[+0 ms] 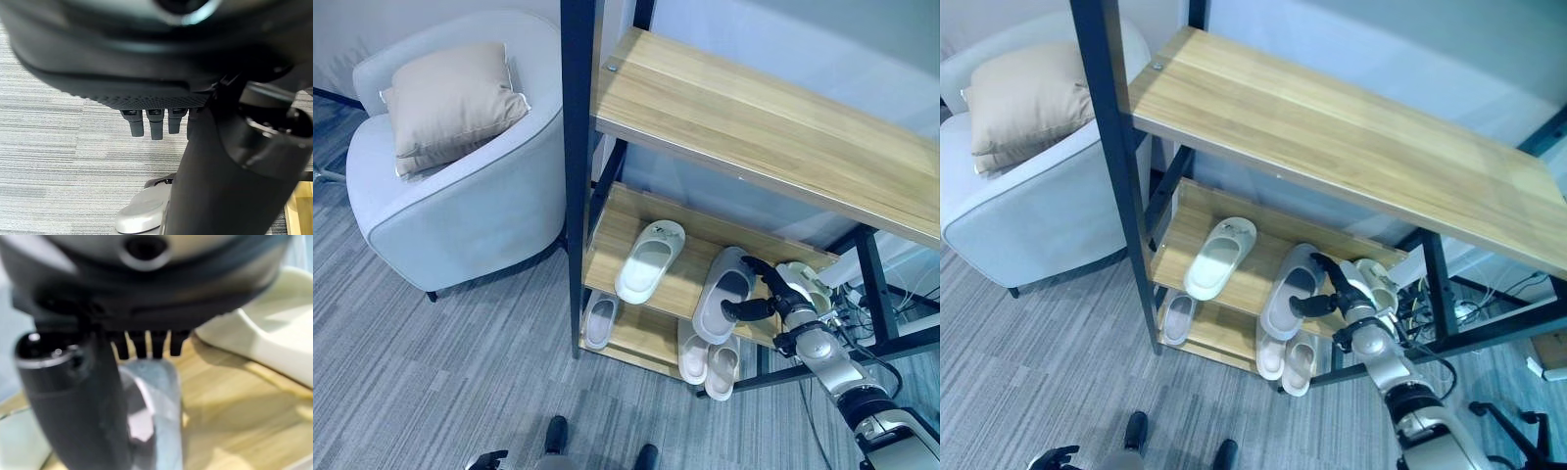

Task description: Arrange the slippers neatly on the shoe rack.

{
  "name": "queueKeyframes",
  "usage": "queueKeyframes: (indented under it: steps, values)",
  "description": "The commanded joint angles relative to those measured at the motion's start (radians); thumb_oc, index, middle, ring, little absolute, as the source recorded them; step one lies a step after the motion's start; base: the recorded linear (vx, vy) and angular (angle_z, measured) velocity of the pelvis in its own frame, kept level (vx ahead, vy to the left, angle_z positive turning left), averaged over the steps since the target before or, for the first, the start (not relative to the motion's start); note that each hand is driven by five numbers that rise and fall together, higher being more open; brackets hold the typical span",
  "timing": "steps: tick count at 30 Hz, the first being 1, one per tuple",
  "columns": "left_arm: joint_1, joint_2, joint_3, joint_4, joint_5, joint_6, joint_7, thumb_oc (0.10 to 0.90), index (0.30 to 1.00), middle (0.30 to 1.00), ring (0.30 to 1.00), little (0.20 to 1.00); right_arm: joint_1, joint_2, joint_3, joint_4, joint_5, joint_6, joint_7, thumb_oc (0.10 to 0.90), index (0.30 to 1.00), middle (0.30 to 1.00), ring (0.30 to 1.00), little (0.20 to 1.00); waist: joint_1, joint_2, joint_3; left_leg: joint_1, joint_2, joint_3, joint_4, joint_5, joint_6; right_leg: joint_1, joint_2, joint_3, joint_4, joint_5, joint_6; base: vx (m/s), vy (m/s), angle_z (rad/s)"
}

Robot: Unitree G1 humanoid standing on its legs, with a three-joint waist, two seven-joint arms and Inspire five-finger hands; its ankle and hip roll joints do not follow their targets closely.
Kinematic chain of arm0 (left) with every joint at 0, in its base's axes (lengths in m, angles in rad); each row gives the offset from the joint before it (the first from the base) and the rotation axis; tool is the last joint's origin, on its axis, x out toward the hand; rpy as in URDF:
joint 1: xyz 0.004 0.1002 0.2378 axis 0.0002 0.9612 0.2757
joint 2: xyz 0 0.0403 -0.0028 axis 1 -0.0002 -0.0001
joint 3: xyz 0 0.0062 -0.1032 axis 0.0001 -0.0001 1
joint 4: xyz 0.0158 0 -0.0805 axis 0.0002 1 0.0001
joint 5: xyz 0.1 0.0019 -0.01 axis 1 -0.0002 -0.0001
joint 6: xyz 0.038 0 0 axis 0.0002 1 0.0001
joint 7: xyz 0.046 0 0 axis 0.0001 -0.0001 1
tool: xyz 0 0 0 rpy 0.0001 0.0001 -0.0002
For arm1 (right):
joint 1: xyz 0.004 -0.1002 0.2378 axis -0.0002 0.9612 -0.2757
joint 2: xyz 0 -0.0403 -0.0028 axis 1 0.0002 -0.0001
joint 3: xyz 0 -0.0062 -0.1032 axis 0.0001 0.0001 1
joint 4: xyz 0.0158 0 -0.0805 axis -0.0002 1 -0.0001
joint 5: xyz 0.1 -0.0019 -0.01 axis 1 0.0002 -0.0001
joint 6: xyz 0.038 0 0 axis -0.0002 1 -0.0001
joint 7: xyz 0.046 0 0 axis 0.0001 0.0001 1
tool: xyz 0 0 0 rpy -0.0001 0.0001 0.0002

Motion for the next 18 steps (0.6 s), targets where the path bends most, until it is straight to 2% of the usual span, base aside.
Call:
queueKeyframes:
  steps: [1,8,9,18]
  values:
    - [-0.026,-0.007,-0.051,0.045,0.037,-0.003,0.013,0.8,0.9,0.9,0.9,0.9,-0.108,-0.011,-0.016,0.097,0.01,0.018,-0.082,0.8,0.9,0.9,0.9,0.9,0.008,-0.006,-0.012,0.04,0.017,0.011,0.003,-0.137,0.006,0.023,-0.04,0.041,0.005,-0.089,0.042,0.0,0.0,0.0]
    - [-0.022,-0.016,-0.064,0.046,0.033,-0.001,0.018,0.8,0.9,0.9,0.9,0.9,-0.131,-0.013,-0.06,0.107,0.063,0.011,-0.116,0.8,0.9,0.9,0.9,0.9,0.004,0.011,-0.021,0.049,0.014,0.01,0.003,-0.14,0.006,0.029,-0.04,0.038,0.005,-0.09,0.041,0.0,-0.001,0.0]
    - [-0.019,-0.023,-0.073,0.044,0.03,-0.004,0.021,0.8,0.9,0.9,0.9,0.9,-0.154,-0.017,-0.059,0.111,0.066,0.008,-0.128,0.4,0.3,0.3,0.3,0.3,0.003,0.018,-0.025,0.052,0.013,0.008,0.003,-0.142,0.006,0.033,-0.04,0.039,0.005,-0.092,0.041,0.0,0.0,0.0]
    - [-0.023,-0.041,-0.098,0.036,0.03,-0.002,0.019,0.8,0.9,0.9,0.9,0.9,-0.188,-0.018,-0.009,0.128,0.035,0.019,-0.109,0.4,0.3,0.3,0.3,0.3,-0.003,0.023,-0.036,0.06,0.012,0.002,0.003,-0.144,0.005,0.044,-0.038,0.033,0.005,-0.097,0.038,0.0,0.0,0.0]
